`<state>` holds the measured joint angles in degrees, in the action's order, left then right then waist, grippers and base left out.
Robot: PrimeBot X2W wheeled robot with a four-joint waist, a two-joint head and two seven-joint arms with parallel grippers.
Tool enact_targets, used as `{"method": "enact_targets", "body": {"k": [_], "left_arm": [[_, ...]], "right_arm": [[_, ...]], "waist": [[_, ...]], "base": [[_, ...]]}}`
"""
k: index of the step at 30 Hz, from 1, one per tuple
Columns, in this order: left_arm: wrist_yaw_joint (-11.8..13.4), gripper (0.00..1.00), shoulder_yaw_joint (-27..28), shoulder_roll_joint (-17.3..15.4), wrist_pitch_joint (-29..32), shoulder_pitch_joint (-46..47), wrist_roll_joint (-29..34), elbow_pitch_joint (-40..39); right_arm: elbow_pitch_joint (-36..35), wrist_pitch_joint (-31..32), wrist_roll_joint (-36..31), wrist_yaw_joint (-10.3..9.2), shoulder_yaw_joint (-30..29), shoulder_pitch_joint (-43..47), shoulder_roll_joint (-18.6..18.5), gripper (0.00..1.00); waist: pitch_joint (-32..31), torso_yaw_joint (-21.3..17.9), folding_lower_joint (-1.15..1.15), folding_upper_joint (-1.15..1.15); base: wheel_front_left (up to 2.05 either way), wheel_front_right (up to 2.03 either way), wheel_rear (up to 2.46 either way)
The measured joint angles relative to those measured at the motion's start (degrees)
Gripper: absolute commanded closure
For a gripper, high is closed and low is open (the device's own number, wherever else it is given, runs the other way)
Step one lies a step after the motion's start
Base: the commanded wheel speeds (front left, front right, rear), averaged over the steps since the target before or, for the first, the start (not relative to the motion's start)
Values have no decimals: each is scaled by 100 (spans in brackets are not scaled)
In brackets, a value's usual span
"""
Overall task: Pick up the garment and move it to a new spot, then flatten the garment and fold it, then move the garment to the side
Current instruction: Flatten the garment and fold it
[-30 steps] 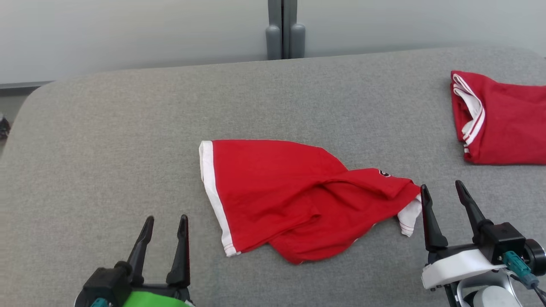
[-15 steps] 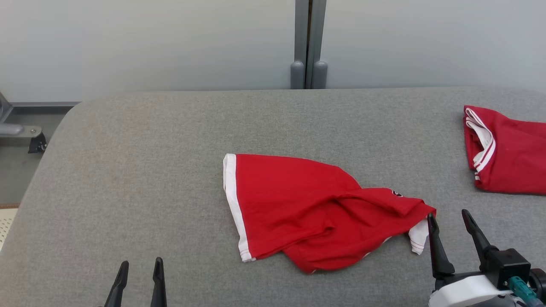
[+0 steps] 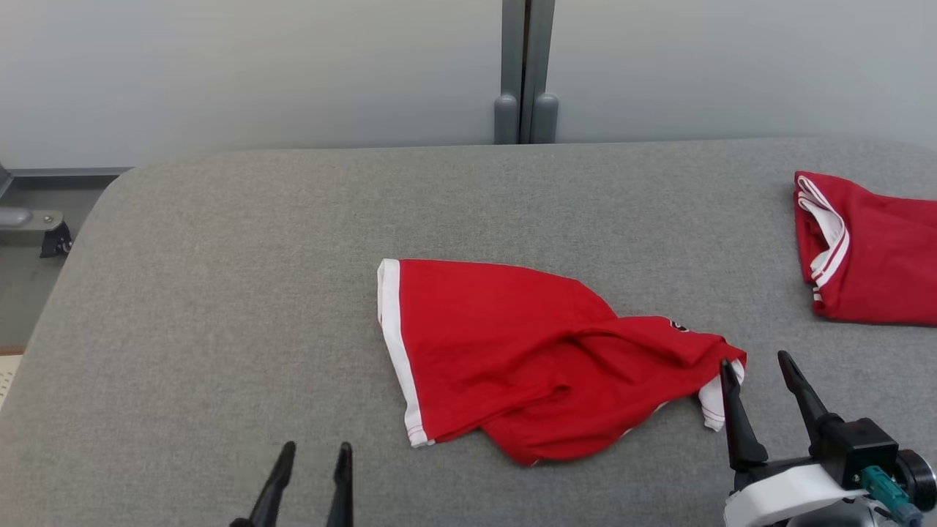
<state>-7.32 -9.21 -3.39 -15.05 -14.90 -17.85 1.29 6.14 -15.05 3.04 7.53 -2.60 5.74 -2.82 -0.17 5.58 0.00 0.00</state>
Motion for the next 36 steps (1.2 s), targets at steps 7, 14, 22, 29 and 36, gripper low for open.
{"method": "enact_targets", "body": {"k": [7, 14, 22, 29, 36], "left_arm": [[-7, 0, -1567, -466, -9, 617, -705, 264], [-7, 0, -2720, -766, -9, 1462, -1446, 870], [-7, 0, -3595, -1010, 26, 2133, -2096, 1736], [-7, 0, -3761, -1044, -13, 2499, -2192, 2087], [-7, 0, -3599, -978, -15, 2629, -2079, 1980]], "right_arm": [[-126, 0, -31, 0, 154, -272, 1, 0], [-281, 0, -110, 0, 269, -745, 0, 0], [-455, 0, -174, 0, 250, -926, -3, 0], [-509, 0, -174, 0, 258, -1050, -3, 0], [-523, 0, -151, 0, 227, -1077, -2, 0]], "waist": [[187, -160, 0, 0], [586, -437, 0, 0], [1089, -861, 0, 0], [1434, -1159, 0, 0], [1606, -1302, 0, 0]], "base": [[0, 0, 0], [0, 0, 0], [0, 0, 0], [0, 0, 0], [0, 0, 0]]}}
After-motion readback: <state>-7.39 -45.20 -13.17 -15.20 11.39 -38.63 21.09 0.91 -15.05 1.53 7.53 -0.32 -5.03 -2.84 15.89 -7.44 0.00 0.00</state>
